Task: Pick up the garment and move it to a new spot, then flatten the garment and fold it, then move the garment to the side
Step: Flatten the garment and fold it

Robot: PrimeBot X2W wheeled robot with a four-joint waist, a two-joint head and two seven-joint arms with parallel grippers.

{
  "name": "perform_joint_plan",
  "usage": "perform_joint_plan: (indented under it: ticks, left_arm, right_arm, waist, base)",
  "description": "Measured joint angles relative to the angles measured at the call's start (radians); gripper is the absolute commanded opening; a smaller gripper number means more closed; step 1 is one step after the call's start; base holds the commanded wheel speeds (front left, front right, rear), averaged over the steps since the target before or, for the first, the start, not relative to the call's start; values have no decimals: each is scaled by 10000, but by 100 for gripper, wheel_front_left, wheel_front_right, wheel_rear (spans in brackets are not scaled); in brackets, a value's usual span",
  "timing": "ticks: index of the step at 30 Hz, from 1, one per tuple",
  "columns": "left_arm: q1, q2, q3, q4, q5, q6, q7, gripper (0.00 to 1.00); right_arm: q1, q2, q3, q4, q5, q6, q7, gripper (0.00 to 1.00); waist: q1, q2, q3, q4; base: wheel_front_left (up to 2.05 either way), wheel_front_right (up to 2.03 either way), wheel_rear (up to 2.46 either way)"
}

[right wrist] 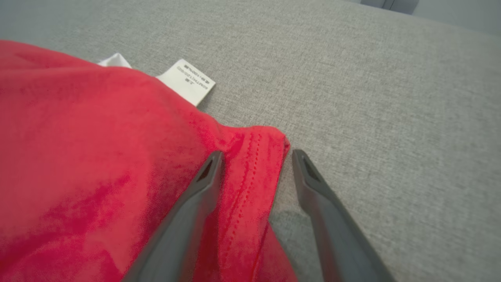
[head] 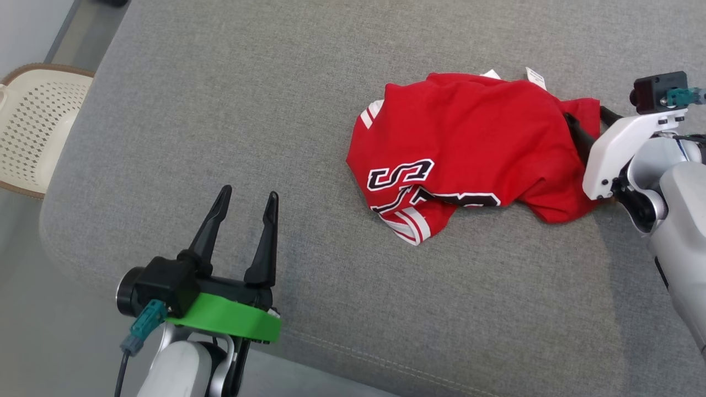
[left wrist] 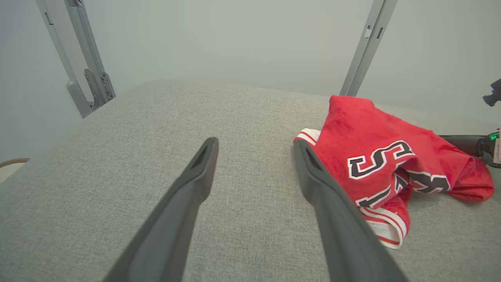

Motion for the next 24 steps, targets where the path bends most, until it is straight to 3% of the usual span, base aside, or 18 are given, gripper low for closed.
perform_joint_plan:
  ticks: [1, 4, 5, 6, 12, 24]
  left_arm:
    - [21, 0, 29, -40, 12, 0, 0, 100]
    - [49, 0, 107, -230, 84, 0, 0, 100]
    - [50, -2, 111, -240, 88, 0, 0, 100]
    - [53, -2, 119, -244, 100, 0, 0, 100]
    - [109, -8, 420, -272, 157, 46, 0, 100]
    - [132, -12, 895, -376, 389, 86, 0, 100]
  right_arm:
    - [-75, 6, 90, 21, 0, 10, 2, 62]
    - [-403, 140, 424, 59, -8, 58, -4, 29]
    - [-467, 150, 508, 77, -33, 58, -58, 10]
    - [-517, 146, 568, 82, -94, 58, -190, 0]
    - [-785, 128, 704, -31, -393, 59, -1273, 0]
    - [-2356, -353, 552, -1634, -1011, 69, -4347, 0]
  waist:
    - [0, 0, 12, -9]
    - [0, 0, 111, -78]
    - [0, 0, 141, -97]
    - [0, 0, 167, -119]
    - [0, 0, 212, -344]
    - [1, 0, -37, -1390]
  base:
    - [0, 0, 0]
    - [0, 0, 0]
    - [0, 0, 0]
    - [0, 0, 0]
    - [0, 0, 0]
    - [0, 0, 0]
